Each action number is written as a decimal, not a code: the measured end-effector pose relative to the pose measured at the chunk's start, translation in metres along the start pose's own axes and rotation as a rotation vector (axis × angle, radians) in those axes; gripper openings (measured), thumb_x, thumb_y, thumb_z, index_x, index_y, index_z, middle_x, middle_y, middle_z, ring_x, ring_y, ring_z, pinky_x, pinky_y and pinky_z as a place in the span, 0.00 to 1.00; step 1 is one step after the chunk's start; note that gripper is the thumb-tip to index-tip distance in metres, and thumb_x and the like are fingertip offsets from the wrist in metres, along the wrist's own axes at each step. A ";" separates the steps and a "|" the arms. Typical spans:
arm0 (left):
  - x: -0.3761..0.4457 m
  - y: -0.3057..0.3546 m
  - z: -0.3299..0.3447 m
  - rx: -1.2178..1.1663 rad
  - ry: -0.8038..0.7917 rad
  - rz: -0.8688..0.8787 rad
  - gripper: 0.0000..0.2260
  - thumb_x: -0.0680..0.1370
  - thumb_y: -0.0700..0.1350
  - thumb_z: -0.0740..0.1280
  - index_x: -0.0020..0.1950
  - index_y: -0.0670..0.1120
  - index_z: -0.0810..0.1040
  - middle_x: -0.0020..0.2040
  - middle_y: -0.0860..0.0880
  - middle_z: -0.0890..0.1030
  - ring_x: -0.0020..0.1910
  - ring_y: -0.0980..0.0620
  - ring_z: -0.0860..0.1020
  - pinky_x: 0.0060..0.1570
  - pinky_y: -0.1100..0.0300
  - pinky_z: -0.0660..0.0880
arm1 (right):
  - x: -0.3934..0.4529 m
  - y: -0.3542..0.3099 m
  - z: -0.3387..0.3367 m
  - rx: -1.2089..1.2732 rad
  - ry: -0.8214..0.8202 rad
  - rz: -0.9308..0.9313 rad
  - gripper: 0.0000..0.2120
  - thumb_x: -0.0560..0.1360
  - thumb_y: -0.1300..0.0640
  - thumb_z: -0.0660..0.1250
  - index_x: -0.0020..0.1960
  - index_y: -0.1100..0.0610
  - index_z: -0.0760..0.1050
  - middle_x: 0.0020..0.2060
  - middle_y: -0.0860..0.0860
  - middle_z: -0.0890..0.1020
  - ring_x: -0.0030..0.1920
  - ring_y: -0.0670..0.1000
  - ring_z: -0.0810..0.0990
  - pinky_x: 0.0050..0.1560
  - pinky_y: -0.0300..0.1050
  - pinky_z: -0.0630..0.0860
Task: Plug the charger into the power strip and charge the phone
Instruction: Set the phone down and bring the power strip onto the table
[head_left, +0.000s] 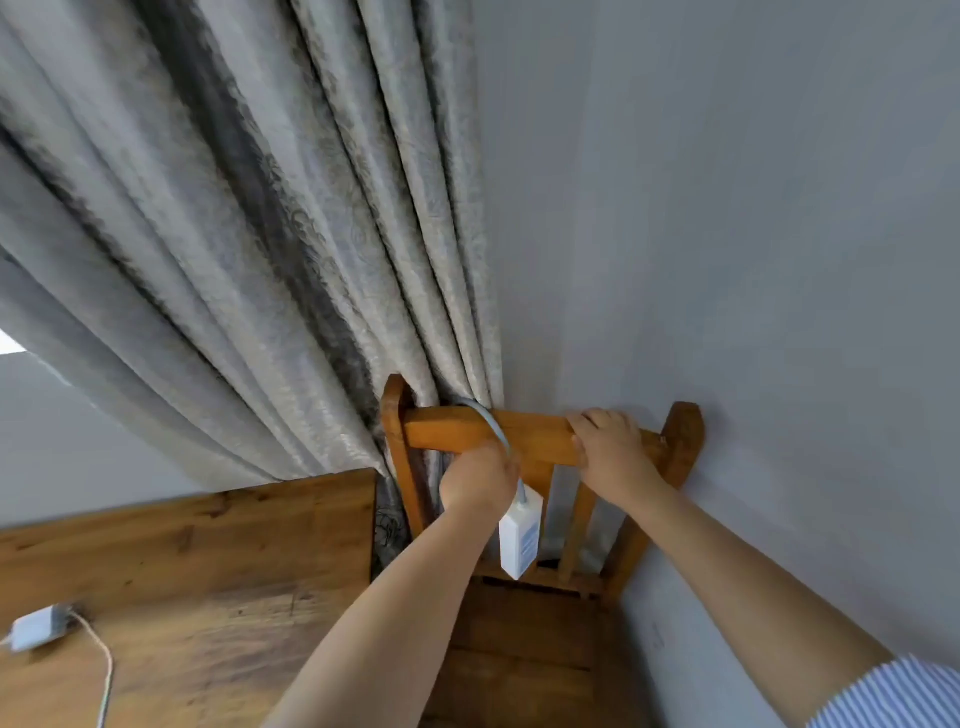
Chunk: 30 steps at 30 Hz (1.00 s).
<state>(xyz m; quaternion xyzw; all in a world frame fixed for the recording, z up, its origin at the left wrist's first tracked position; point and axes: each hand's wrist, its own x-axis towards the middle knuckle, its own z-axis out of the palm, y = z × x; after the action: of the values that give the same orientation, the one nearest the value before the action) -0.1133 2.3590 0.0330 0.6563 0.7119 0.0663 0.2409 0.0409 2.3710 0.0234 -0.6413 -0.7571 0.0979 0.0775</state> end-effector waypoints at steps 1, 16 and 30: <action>0.003 0.002 0.003 -0.040 0.013 -0.013 0.15 0.80 0.49 0.55 0.55 0.39 0.74 0.51 0.39 0.82 0.49 0.42 0.80 0.40 0.55 0.73 | 0.002 0.004 0.003 0.014 0.013 -0.021 0.20 0.75 0.62 0.58 0.67 0.59 0.63 0.62 0.58 0.72 0.63 0.58 0.67 0.67 0.51 0.58; -0.004 -0.028 0.001 -0.326 0.180 -0.037 0.09 0.80 0.44 0.57 0.40 0.45 0.66 0.28 0.51 0.67 0.25 0.54 0.66 0.24 0.60 0.62 | 0.000 0.001 0.003 -0.049 0.044 -0.057 0.24 0.73 0.61 0.59 0.69 0.59 0.60 0.62 0.58 0.72 0.64 0.57 0.66 0.68 0.52 0.58; -0.003 -0.084 -0.090 -0.238 0.422 0.059 0.11 0.80 0.44 0.55 0.39 0.46 0.70 0.27 0.53 0.69 0.26 0.55 0.67 0.24 0.61 0.59 | 0.010 -0.060 0.004 -0.137 -0.018 0.022 0.22 0.75 0.66 0.54 0.69 0.62 0.58 0.66 0.60 0.69 0.65 0.59 0.65 0.69 0.53 0.59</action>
<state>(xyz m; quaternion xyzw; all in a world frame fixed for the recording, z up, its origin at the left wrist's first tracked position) -0.2276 2.3649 0.0780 0.6153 0.7142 0.2926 0.1603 -0.0191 2.3712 0.0346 -0.6522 -0.7557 0.0526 0.0257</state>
